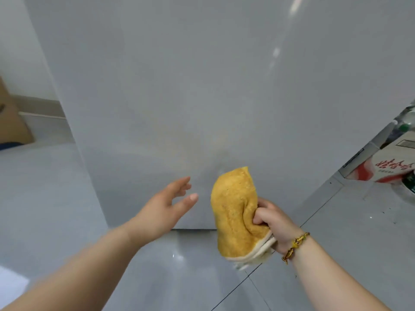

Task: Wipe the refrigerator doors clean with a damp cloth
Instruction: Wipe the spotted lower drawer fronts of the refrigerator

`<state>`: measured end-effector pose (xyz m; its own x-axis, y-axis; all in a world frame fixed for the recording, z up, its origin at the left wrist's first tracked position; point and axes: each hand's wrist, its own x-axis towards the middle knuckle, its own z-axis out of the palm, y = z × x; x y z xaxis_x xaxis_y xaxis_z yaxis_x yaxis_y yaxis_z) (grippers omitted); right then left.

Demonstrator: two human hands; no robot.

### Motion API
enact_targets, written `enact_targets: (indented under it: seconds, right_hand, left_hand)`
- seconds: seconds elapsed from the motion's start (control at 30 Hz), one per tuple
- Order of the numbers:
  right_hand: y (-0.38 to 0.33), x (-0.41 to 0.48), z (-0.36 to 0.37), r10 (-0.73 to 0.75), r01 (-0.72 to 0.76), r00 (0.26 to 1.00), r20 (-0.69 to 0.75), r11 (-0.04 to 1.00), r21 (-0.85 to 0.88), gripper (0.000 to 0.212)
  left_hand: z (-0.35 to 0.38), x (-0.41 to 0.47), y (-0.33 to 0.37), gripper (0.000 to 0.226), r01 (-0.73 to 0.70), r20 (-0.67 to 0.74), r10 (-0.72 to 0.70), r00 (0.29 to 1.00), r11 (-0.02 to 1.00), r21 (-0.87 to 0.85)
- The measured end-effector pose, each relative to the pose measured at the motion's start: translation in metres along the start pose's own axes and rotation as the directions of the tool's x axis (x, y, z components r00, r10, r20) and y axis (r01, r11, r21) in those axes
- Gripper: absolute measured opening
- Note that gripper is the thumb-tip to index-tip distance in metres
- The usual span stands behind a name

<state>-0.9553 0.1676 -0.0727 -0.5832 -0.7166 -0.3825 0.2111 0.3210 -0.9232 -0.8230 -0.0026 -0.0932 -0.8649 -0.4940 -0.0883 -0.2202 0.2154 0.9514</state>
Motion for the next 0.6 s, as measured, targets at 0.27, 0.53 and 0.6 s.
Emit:
enact_targets:
  seconds: [0.27,0.53,0.6]
  right_hand:
    - [-0.053,0.031,0.103,0.012,-0.075,0.849,0.529,0.993,0.097,0.051]
    - [-0.175,0.000,0.227,0.211,-0.317,0.747,0.630,0.946,0.060,0.099]
    - [-0.224,-0.020,0.264,0.272,-0.291,0.720,0.639,0.954,-0.077,0.090]
  left_hand:
    - [-0.075,-0.029,0.016,0.035,0.028,-0.210,-0.155,0.965,0.861,-0.508]
    - [-0.207,-0.113,0.126,0.026,-0.059,-0.564,-0.393,0.726,0.782,-0.621]
    - [-0.247,-0.145,0.164,0.025,-0.047,-0.599,-0.428,0.677,0.787,-0.615]
